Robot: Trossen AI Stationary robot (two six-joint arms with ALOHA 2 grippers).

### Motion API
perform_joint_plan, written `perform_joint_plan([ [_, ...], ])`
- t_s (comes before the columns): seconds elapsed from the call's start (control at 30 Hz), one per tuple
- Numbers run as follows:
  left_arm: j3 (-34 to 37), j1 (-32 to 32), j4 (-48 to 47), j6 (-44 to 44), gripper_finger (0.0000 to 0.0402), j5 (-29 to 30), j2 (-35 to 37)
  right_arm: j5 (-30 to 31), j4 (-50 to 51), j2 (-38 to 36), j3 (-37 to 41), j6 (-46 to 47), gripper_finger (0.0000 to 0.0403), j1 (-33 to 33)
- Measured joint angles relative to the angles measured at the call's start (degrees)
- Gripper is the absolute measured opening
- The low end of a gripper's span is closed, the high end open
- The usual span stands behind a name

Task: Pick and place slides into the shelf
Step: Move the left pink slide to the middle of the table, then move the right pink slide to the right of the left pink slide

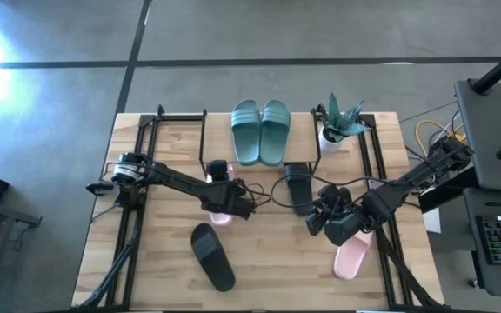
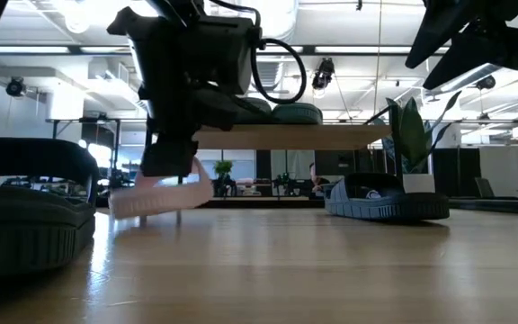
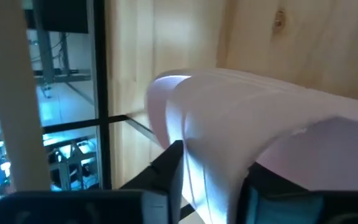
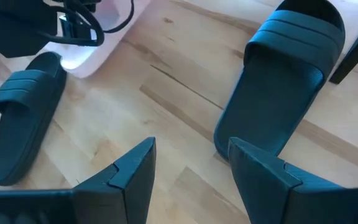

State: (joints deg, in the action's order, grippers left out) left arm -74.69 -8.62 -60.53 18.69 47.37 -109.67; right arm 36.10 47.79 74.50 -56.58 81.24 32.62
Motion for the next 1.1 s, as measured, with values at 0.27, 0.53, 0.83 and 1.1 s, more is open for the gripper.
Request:
perform_joint_plan([
  [0.27, -0.3, 0.0, 0.0, -1.2, 0.0136, -8.4, 0.0, 0.0, 0.0, 0.0, 0.0, 0.2, 0.0194, 0.0],
  [0.53, -2.7, -1.6, -1.8, 0.4, 0.0155, -13.6, 1.1, -0.5, 0.0, 0.0, 0.0, 0.2, 0.0194, 0.0],
  [0.83, -4.4, -2.8, -2.1, 4.7, 0.0156, -13.8, 8.0, -4.1, 0.2, 0.0, 0.2, -1.3, 0.0194, 0.0],
  [1.1, -5.2, -9.4, 4.4, 8.0, 0.0155, -20.1, 15.0, -18.0, 4.2, 0.0, 0.3, -3.8, 0.0194, 3.3],
])
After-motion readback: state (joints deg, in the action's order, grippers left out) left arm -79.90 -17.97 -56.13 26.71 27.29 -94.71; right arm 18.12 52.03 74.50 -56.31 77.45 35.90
